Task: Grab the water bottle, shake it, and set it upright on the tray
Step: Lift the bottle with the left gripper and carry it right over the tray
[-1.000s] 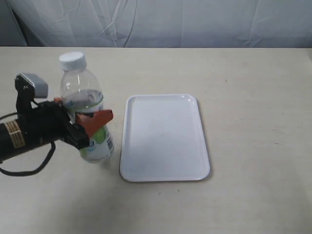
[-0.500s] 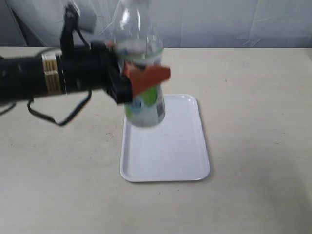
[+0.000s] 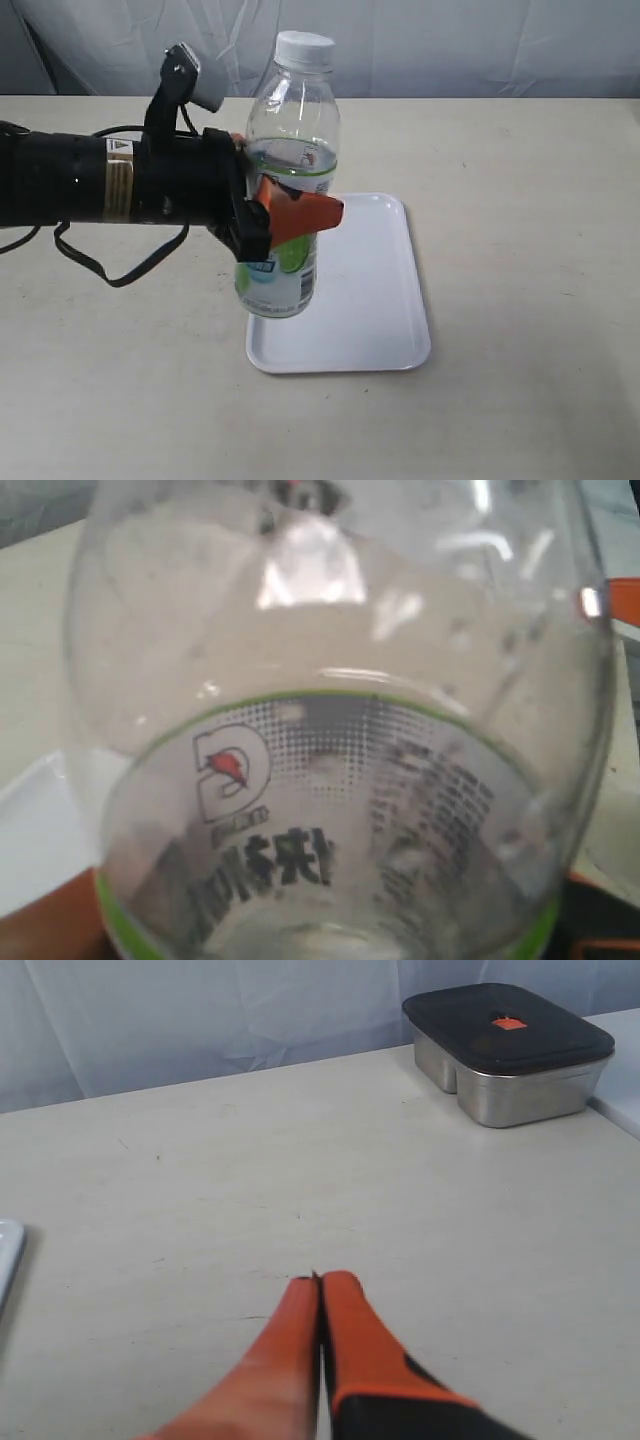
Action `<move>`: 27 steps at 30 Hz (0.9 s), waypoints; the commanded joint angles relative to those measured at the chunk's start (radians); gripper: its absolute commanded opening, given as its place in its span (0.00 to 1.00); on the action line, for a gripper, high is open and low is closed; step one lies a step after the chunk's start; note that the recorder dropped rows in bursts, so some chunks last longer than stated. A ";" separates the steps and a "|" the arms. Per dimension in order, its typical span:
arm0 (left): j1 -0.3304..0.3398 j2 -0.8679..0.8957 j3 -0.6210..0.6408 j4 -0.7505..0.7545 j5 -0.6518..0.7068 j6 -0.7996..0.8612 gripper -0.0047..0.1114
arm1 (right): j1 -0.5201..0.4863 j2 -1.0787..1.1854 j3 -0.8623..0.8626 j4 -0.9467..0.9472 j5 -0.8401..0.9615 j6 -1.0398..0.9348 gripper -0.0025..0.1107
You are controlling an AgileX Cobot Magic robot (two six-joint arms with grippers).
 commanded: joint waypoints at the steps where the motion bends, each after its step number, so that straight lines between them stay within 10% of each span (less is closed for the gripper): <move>1: -0.004 -0.041 -0.008 -0.083 -0.165 0.015 0.04 | 0.005 -0.007 0.004 0.000 -0.011 0.003 0.05; 5: -0.002 -0.074 -0.008 -0.129 0.170 0.065 0.04 | 0.005 -0.007 0.004 0.000 -0.011 0.003 0.05; 8: 0.007 -0.075 -0.026 -0.738 0.569 0.275 0.04 | 0.005 -0.007 0.004 0.000 -0.011 0.003 0.05; 10: -0.020 -0.078 -0.015 -0.851 0.498 0.423 0.04 | 0.005 -0.007 0.004 0.000 -0.011 0.003 0.05; 17: -0.285 -0.083 -0.002 -0.280 0.156 0.257 0.04 | 0.005 -0.007 0.004 0.000 -0.011 0.003 0.05; 24: -0.104 -0.079 -0.007 -0.963 0.444 0.561 0.04 | 0.005 -0.007 0.004 0.000 -0.011 0.003 0.05; 27: -0.101 -0.083 -0.007 -0.892 0.343 0.456 0.04 | 0.005 -0.007 0.004 0.000 -0.011 0.003 0.05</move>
